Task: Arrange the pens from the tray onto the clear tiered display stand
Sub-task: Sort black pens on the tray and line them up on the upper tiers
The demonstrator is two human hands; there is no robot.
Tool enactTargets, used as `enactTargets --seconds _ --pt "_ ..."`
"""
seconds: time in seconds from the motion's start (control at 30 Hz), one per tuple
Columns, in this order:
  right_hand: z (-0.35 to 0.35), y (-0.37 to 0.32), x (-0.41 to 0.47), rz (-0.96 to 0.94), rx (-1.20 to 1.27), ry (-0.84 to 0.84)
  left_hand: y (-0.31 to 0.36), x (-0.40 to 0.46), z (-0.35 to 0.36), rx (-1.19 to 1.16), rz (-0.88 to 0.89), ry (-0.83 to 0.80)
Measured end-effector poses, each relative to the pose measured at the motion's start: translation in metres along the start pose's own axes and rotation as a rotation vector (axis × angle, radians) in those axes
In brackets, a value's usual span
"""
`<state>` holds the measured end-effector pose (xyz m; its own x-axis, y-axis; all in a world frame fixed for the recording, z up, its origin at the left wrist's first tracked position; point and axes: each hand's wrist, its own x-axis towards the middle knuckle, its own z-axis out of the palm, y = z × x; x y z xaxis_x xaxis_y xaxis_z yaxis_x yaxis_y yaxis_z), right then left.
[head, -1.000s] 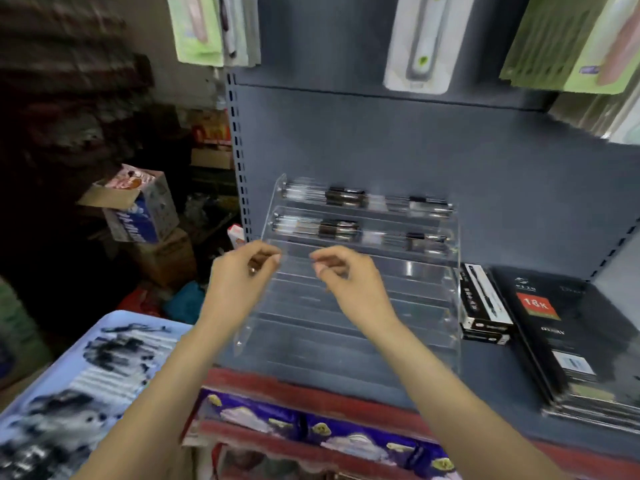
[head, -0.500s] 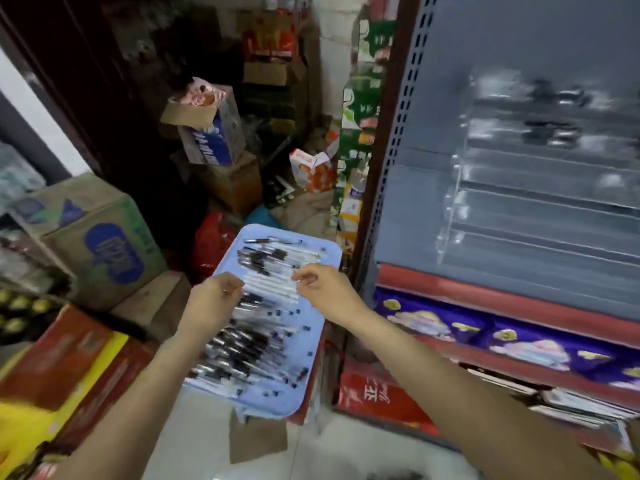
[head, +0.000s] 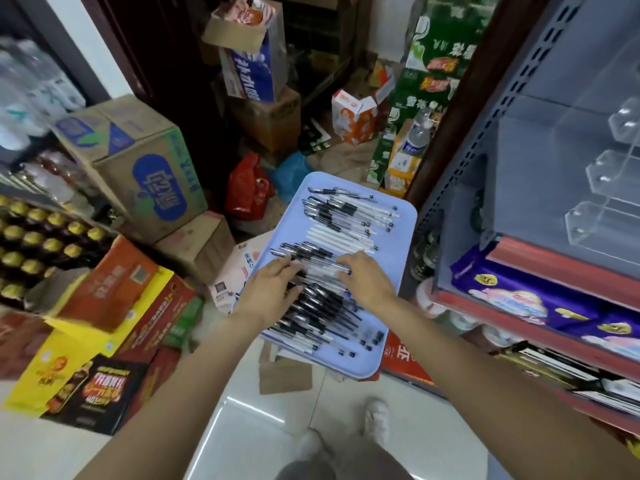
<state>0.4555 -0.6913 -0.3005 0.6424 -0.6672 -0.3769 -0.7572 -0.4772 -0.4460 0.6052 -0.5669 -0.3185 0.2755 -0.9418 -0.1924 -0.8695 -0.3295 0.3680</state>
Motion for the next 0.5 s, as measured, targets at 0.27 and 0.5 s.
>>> enactTargets --seconds 0.27,0.5 --pt "-0.007 -0.008 0.024 0.035 -0.046 -0.032 -0.010 0.006 -0.003 -0.001 -0.041 -0.070" --pt "-0.010 -0.014 0.026 0.028 -0.137 -0.066 -0.009 0.009 -0.007 -0.152 -0.051 -0.036"
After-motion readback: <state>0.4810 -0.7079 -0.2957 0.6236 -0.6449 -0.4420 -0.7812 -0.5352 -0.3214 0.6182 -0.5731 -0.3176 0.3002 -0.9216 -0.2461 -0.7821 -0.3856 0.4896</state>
